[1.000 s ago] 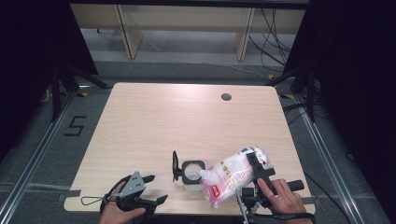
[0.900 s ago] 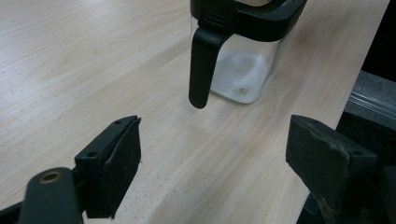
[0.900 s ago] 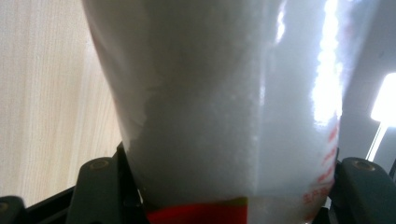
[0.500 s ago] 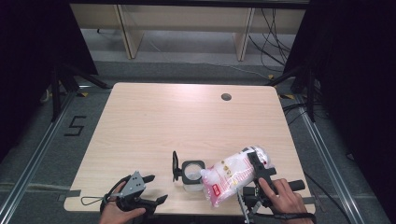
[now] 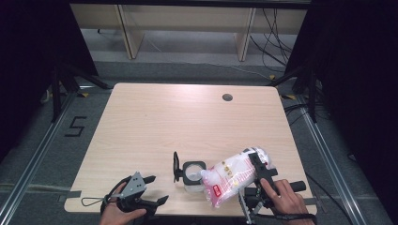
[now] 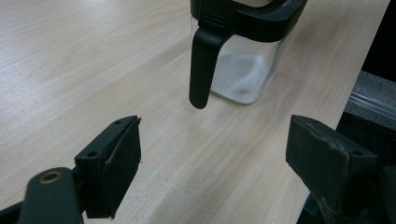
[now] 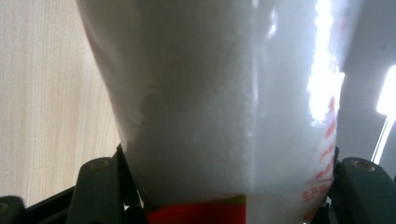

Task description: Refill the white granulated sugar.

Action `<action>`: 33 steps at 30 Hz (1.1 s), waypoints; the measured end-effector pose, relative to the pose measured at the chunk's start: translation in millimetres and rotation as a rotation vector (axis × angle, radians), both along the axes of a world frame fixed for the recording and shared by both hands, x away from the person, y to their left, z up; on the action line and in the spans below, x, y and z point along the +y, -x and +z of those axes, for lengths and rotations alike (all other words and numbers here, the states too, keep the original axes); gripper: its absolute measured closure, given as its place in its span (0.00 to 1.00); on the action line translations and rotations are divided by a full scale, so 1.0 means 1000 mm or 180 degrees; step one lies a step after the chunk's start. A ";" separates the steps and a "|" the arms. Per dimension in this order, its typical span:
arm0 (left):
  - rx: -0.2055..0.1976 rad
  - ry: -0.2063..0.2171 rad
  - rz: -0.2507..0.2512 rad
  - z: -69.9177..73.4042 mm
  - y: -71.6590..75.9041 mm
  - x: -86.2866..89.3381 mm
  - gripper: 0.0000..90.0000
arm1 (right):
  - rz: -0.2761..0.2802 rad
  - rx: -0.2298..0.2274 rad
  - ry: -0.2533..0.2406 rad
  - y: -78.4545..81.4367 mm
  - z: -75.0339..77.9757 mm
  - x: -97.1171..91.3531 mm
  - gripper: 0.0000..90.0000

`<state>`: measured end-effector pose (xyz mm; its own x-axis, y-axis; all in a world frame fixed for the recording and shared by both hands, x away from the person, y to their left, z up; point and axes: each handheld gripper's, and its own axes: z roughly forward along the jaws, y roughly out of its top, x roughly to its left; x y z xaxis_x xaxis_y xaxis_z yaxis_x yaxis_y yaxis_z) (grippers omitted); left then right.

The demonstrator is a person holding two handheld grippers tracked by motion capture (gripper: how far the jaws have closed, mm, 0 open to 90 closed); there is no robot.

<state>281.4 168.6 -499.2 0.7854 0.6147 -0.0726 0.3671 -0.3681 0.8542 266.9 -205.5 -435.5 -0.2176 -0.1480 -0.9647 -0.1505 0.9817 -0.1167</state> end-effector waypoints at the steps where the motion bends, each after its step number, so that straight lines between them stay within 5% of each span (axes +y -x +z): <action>1: 0.0000 0.0001 0.0001 0.000 0.000 0.000 0.20 | 0.0022 -0.0009 0.0017 0.000 0.000 0.000 0.41; 8: 0.0000 0.0000 0.0002 0.000 0.000 0.000 0.20 | -0.0025 0.0015 0.0029 0.001 0.001 0.000 0.41; 13: -0.0008 -0.0002 0.0002 0.000 0.000 0.000 0.20 | 0.0131 -0.0075 0.0088 -0.001 0.002 0.001 0.41; 20: -0.0073 -0.0049 -0.0055 0.001 -0.002 0.001 0.20 | 0.0116 -0.0066 0.0086 -0.001 0.002 0.001 0.41; 29: -0.0006 0.0003 0.0004 0.000 0.000 0.000 0.20 | 0.0049 -0.0042 0.0130 0.001 0.004 0.001 0.41; 30: -0.0010 -0.0003 0.0000 0.000 0.000 0.000 0.20 | -0.0018 -0.0005 -0.0011 0.002 0.002 0.000 0.41; 33: -0.0037 -0.0018 -0.0011 0.001 -0.001 0.001 0.20 | -0.0014 -0.0020 0.0010 0.002 0.001 0.000 0.41</action>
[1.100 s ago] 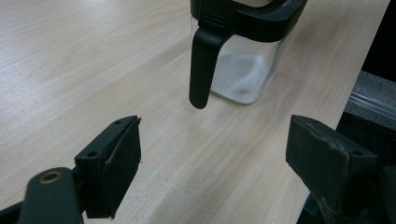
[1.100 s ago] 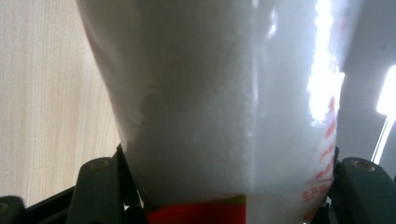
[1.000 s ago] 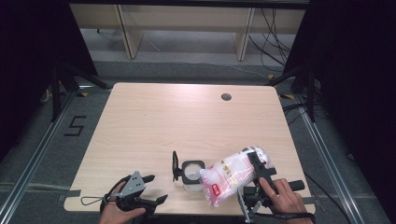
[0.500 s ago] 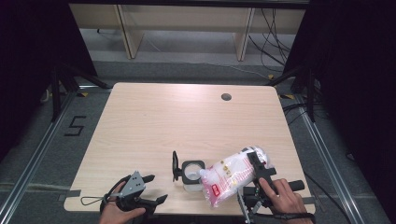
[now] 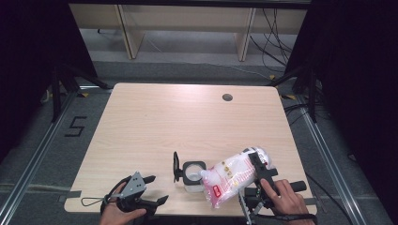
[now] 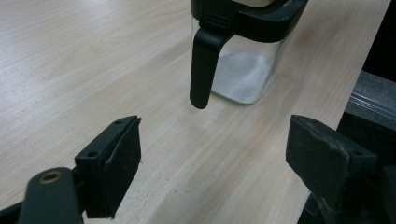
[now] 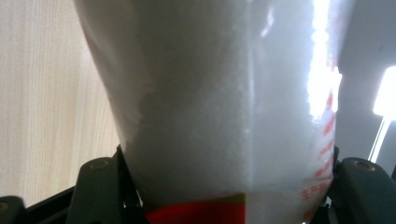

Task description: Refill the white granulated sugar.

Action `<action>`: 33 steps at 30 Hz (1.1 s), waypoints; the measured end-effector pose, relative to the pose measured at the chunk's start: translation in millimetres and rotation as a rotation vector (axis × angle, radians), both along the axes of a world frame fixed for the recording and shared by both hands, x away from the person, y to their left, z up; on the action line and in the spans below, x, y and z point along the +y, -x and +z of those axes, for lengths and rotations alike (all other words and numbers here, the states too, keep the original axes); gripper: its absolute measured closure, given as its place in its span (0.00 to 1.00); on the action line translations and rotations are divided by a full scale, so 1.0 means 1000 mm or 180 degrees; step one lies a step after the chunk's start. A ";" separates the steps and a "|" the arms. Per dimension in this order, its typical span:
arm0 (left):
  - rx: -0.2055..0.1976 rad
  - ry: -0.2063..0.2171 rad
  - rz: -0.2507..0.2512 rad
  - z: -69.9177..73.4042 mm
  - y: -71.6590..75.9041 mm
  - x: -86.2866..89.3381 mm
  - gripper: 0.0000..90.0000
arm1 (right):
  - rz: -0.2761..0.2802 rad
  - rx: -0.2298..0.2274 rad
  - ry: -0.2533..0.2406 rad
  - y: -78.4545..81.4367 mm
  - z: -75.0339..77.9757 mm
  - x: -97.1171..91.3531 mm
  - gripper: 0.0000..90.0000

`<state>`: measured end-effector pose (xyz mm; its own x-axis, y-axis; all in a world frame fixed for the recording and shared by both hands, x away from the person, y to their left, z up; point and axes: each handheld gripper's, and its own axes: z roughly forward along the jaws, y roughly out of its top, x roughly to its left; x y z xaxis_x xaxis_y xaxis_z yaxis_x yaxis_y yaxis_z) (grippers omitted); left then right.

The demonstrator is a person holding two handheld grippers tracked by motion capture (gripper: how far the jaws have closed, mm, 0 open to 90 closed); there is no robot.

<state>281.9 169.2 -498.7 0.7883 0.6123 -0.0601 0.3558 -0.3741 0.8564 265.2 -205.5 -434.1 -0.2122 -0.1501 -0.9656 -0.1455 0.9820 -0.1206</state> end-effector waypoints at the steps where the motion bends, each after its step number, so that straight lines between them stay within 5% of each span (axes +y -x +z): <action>1: 0.0000 0.0000 0.0000 0.000 0.000 0.000 0.20 | 0.0000 0.0000 0.0000 0.000 0.000 0.000 0.41; 9: -0.0005 -0.0014 0.0004 0.000 0.000 0.000 0.20 | 0.0162 -0.0084 0.0137 -0.003 0.004 0.000 0.41; 11: 0.0006 -0.0020 -0.0015 0.000 0.000 0.001 0.20 | 0.0085 -0.0070 0.0049 -0.001 0.002 -0.001 0.41; 22: -0.0006 -0.0011 0.0001 0.000 0.000 0.000 0.20 | 0.0016 -0.0019 0.0155 0.000 0.004 0.001 0.41; 23: -0.0005 -0.0014 0.0003 0.000 0.000 0.000 0.20 | 0.0018 -0.0015 0.0041 0.000 0.001 0.000 0.41; 33: -0.0017 -0.0017 -0.0015 0.000 -0.001 0.000 0.20 | 0.0028 -0.0046 0.0124 0.000 0.005 0.000 0.41</action>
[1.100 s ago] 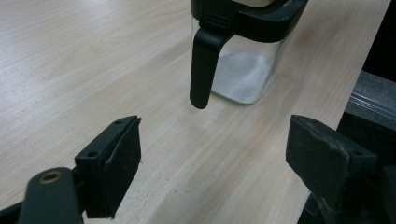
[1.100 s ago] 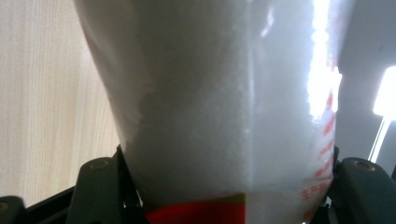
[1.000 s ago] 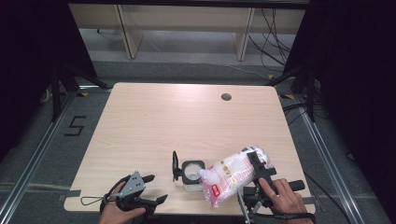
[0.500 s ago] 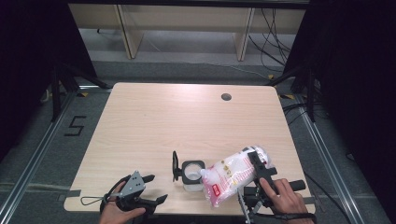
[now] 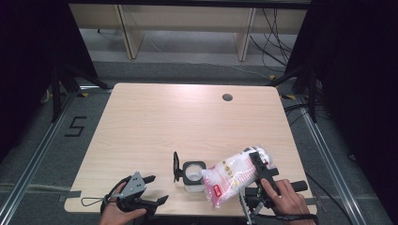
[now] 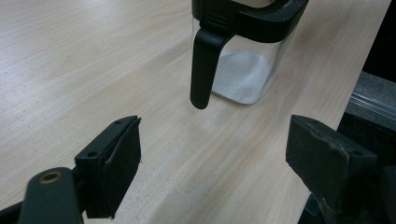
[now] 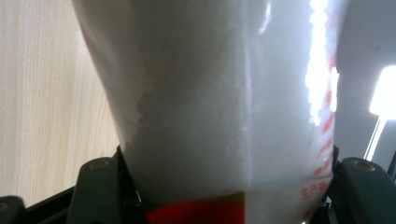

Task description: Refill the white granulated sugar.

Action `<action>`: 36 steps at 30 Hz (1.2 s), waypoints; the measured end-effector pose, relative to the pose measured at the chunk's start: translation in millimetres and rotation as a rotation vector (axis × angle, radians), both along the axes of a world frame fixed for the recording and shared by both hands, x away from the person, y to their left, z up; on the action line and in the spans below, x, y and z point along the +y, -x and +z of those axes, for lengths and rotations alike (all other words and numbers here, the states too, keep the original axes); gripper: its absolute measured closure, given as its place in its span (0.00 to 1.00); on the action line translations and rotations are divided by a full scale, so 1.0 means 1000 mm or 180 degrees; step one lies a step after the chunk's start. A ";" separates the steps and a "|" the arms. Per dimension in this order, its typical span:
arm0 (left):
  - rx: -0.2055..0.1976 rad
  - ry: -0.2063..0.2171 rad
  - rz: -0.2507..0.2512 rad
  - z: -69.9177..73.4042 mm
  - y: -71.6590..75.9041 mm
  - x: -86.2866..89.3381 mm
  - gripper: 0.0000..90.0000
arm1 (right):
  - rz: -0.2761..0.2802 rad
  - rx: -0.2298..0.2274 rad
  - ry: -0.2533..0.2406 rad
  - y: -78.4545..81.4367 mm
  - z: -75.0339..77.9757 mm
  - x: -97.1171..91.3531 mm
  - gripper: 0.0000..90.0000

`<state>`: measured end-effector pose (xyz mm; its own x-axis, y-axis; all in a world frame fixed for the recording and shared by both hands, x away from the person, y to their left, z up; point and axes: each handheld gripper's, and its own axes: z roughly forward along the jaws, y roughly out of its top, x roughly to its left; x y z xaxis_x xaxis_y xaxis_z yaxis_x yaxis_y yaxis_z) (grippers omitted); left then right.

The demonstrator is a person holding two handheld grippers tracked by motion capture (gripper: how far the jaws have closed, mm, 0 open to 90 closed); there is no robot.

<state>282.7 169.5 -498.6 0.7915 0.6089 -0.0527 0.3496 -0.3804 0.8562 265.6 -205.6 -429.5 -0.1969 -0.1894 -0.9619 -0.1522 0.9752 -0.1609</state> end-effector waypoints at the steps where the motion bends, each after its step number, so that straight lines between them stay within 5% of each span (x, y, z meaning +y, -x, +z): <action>1: 0.0010 0.0004 0.0018 0.000 0.000 0.000 0.20 | 0.0068 -0.0056 0.0008 -0.001 0.000 0.000 0.41; 19: 0.0027 0.0013 0.0014 0.000 0.001 0.000 0.20 | -0.0025 0.0029 0.0003 0.001 -0.001 0.000 0.41; 22: 0.0015 0.0008 0.0000 0.000 0.000 0.000 0.20 | 0.0072 -0.0042 -0.0037 -0.001 -0.002 0.000 0.41; 24: 0.0020 -0.0003 0.0001 0.000 0.000 0.000 0.20 | 0.0006 -0.0006 0.0075 0.001 0.001 0.002 0.41; 27: 0.0023 0.0012 0.0013 0.000 0.000 0.000 0.20 | 0.0018 -0.0018 -0.0085 0.000 -0.004 0.000 0.41; 33: 0.0015 0.0012 0.0012 0.000 0.000 0.000 0.20 | 0.0013 -0.0010 0.0018 0.000 -0.001 0.001 0.41; 36: 0.0019 0.0025 0.0015 0.000 0.000 0.000 0.20 | 0.0012 -0.0004 -0.0057 0.000 -0.002 -0.001 0.41</action>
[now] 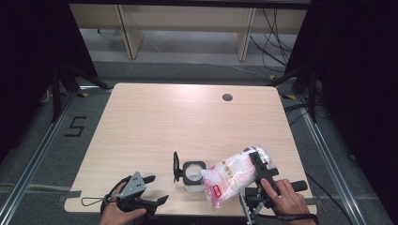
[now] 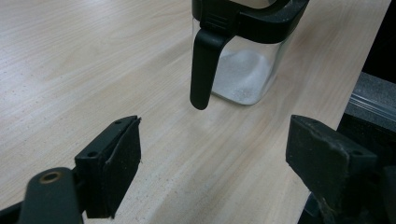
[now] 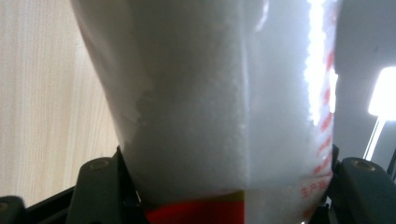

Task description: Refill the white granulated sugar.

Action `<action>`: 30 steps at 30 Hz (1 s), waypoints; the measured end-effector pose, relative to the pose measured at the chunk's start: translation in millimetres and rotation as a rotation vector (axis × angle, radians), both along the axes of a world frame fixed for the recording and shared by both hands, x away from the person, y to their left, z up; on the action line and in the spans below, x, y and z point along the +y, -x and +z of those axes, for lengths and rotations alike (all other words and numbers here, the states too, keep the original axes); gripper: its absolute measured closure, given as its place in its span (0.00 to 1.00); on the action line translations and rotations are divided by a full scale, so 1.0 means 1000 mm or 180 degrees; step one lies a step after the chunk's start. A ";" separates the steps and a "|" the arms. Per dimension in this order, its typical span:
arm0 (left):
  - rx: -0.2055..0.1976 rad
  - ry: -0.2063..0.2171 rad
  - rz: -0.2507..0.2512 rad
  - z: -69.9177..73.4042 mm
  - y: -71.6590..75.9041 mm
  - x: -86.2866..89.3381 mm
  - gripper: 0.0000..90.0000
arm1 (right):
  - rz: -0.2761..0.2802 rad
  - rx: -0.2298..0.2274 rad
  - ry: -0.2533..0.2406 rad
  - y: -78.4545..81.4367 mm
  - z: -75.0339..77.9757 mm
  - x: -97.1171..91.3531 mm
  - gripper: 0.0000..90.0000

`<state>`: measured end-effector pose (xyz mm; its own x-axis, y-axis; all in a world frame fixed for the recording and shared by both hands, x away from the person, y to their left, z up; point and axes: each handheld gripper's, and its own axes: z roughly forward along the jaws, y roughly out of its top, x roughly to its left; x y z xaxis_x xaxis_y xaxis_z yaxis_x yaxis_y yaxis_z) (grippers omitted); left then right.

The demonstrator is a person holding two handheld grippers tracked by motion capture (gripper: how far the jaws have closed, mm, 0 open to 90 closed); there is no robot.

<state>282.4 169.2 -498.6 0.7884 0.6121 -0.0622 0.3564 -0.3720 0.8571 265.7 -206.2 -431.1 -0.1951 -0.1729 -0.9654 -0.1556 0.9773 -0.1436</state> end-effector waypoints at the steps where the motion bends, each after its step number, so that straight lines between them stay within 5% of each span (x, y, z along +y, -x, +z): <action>1: -0.0002 -0.0011 -0.0008 0.000 0.000 0.000 0.20 | 0.0020 -0.0009 -0.0013 0.000 -0.001 0.000 0.41; 8: -0.0002 -0.0012 -0.0006 0.000 0.000 0.000 0.20 | 0.0021 -0.0003 0.0110 0.000 0.002 0.002 0.41; 18: -0.0034 -0.0008 -0.0033 0.000 -0.001 0.000 0.20 | 0.0031 -0.0025 -0.0087 0.000 -0.001 -0.001 0.41; 24: -0.0024 0.0030 -0.0014 0.000 0.000 0.000 0.20 | 0.0054 -0.0037 0.0065 0.000 0.004 0.001 0.41; 30: -0.0031 -0.0021 -0.0037 0.001 0.000 0.001 0.20 | -0.0006 -0.0007 0.0016 0.000 0.002 0.001 0.41</action>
<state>282.9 170.3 -497.6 0.7960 0.6032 -0.0504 0.3437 -0.3818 0.8579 265.2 -205.6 -428.8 -0.1935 -0.1775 -0.9649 -0.1535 0.9769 -0.1489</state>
